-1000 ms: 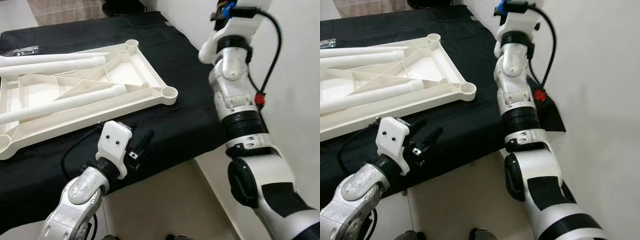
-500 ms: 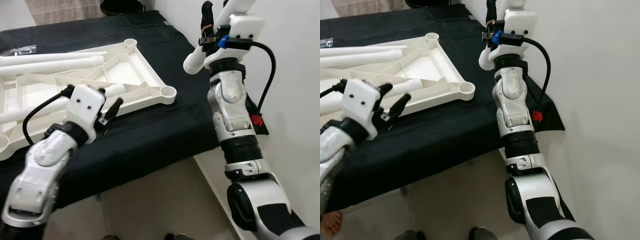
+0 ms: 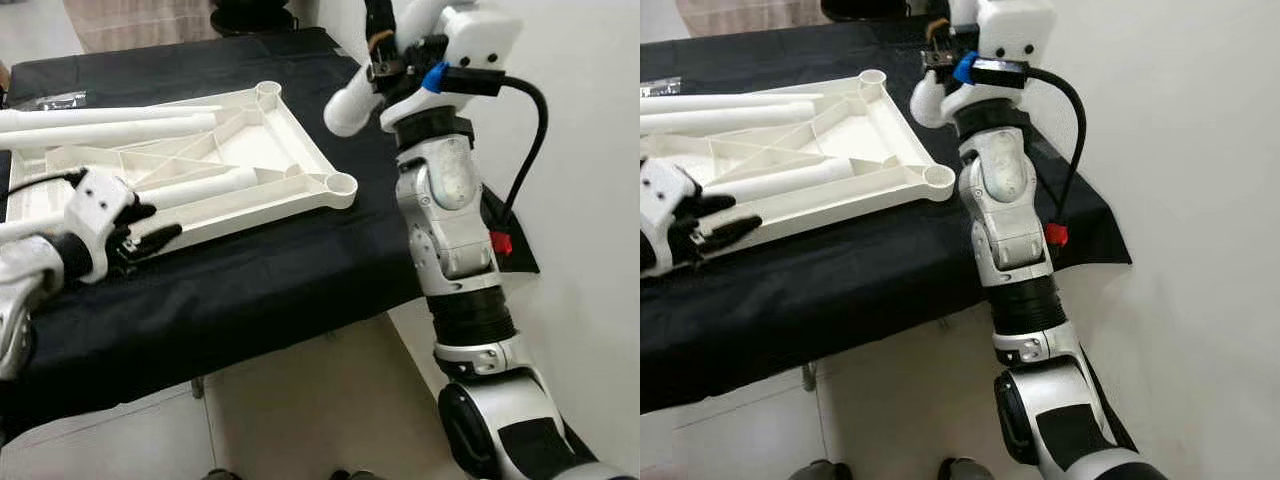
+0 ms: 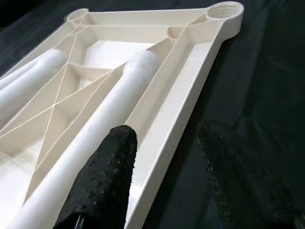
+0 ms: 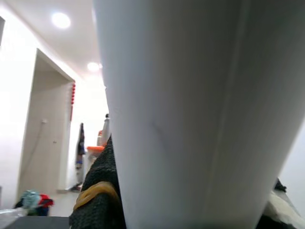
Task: Building children table
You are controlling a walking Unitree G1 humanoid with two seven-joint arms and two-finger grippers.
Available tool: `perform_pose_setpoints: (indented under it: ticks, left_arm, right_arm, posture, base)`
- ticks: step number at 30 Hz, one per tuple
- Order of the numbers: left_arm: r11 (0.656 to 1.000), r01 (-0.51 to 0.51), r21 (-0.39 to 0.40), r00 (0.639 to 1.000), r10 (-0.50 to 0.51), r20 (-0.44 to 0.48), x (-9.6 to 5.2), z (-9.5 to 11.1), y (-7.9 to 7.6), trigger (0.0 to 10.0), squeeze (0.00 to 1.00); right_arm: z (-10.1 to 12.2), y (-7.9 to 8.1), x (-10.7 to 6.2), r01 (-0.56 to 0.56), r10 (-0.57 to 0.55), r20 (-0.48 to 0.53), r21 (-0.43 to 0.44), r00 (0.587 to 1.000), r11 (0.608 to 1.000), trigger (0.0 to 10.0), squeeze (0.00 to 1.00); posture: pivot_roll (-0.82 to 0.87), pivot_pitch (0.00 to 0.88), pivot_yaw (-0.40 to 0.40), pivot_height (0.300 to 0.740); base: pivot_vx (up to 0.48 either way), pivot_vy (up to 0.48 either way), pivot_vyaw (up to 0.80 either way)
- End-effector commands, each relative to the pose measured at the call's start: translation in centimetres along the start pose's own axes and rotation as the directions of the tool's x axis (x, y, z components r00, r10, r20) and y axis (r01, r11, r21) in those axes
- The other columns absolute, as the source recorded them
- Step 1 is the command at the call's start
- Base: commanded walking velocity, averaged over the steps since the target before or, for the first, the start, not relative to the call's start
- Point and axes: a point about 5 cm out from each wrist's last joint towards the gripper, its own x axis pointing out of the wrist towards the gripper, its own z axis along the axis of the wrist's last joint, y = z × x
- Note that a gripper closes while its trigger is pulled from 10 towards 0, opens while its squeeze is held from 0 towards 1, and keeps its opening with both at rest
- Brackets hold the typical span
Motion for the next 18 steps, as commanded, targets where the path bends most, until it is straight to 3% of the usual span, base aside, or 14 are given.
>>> perform_pose_setpoints:
  ticks: [1,7,9,18]
  left_arm:
    - [0.998,0.065,0.000,0.996,-0.065,-0.058,0.9,-1.2,0.3,10.0,0.00]
    - [0.995,0.094,0.013,0.991,-0.093,-0.093,2.1,-2.0,1.0,10.0,0.00]
    - [0.992,0.116,0.047,0.979,-0.106,-0.171,3.4,-2.8,1.6,10.0,0.00]
    - [0.991,0.115,0.075,0.959,-0.091,-0.270,4.2,-3.6,2.6,10.0,0.00]
  right_arm:
    - [0.4,0.6,-0.1,-0.019,0.019,0.003,0.019,1.000,1.000,10.0,0.00]
    - [0.5,0.6,-0.2,-0.016,0.017,-0.011,0.018,1.000,1.000,10.0,0.00]
    - [0.6,0.4,-0.1,-0.001,0.002,-0.028,0.022,1.000,1.000,10.0,0.00]
    - [1.2,-0.4,0.0,0.017,-0.017,-0.043,0.001,0.999,1.000,10.0,0.00]
  posture:
    - [0.06,0.165,-0.066,0.740]
    - [0.05,0.182,-0.060,0.740]
    - [0.04,0.203,-0.054,0.740]
    - [0.03,0.242,-0.043,0.740]
  base:
    - [0.000,0.000,0.00]
    - [0.000,0.000,0.00]
    - [0.000,0.000,0.00]
    - [0.000,0.000,0.00]
